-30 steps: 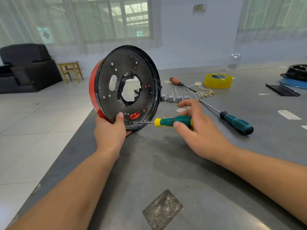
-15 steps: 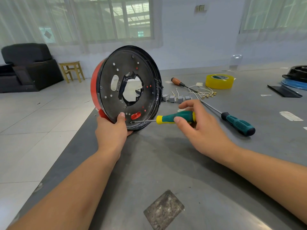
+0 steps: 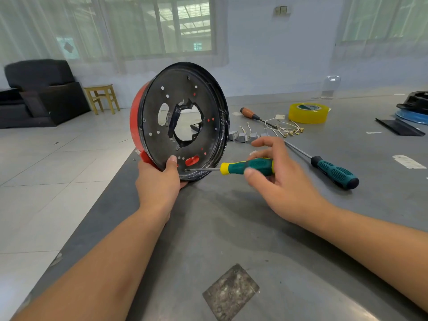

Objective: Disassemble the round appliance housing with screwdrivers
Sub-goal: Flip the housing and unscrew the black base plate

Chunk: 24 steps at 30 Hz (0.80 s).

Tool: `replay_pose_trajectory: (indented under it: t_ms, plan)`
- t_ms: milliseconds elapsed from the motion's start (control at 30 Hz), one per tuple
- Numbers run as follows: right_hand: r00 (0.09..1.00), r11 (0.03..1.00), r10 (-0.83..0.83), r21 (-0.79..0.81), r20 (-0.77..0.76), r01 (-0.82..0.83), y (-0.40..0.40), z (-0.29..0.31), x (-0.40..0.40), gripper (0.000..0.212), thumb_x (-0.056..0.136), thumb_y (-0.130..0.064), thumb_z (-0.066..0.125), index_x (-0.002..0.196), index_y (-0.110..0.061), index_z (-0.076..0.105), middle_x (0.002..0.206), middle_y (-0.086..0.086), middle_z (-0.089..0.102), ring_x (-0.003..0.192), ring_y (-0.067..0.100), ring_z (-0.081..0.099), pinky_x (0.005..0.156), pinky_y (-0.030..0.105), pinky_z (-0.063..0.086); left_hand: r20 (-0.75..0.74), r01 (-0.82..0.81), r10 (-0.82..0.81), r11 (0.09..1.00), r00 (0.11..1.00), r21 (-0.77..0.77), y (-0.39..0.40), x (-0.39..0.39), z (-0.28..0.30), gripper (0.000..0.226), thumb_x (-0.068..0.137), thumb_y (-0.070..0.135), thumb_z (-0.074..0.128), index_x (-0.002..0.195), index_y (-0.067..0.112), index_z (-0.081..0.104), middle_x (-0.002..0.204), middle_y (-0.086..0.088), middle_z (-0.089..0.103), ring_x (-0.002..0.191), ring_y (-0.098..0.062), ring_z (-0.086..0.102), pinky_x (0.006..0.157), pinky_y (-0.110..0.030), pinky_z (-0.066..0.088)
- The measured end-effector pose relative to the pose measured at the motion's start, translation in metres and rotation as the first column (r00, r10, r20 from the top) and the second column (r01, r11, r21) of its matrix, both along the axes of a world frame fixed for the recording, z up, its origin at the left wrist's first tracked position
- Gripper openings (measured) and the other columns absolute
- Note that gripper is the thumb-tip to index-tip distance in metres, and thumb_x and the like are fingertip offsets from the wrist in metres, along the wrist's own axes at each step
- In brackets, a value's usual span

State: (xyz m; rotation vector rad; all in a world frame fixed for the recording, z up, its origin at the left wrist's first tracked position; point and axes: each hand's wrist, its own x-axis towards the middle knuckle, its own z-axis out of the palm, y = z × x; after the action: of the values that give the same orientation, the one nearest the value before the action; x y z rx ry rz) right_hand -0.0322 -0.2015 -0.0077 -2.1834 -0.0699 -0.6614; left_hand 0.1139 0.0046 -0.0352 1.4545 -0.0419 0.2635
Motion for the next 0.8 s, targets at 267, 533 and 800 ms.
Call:
replay_pose_trajectory:
  t_ms: [267,533,800]
  plan:
    - [1.000,1.000,-0.023,0.001,-0.007,0.023,-0.0025,-0.0008,0.0020,0.036,0.095,-0.032,0.064,0.122,-0.043,0.044,0.107,-0.016,0.063,0.089,0.005,0.065,0.068,0.018,0.050,-0.013,-0.012,0.012,1.000,1.000,0.022,0.0012,0.0008,-0.0004,0.028,0.100,0.025,0.069,0.122,0.030,0.053,0.118,0.006,0.070,0.088,-0.019,0.078,0.080,-0.045,0.067]
    - [0.998,0.997,-0.061,-0.048,-0.008,0.060,-0.0045,-0.0017,0.0034,0.041,0.089,-0.020,0.070,0.118,-0.041,0.050,0.105,-0.015,0.064,0.096,0.001,0.060,0.070,0.010,0.045,-0.004,-0.004,0.004,1.000,1.000,0.025,0.0012,0.0025,-0.0015,0.026,0.098,0.028,0.070,0.114,0.039,0.053,0.117,0.008,0.070,0.100,-0.025,0.076,0.085,-0.049,0.065]
    - [0.992,0.996,-0.090,-0.035,-0.087,0.087,-0.0070,-0.0018,0.0053,0.024,0.094,-0.033,0.071,0.113,-0.041,0.058,0.101,-0.019,0.068,0.091,-0.006,0.061,0.071,0.003,0.042,-0.023,-0.007,0.008,0.999,1.000,0.035,0.0015,-0.0001,0.0015,0.032,0.097,0.030,0.070,0.124,0.031,0.055,0.120,0.005,0.070,0.107,-0.029,0.073,0.091,-0.051,0.063]
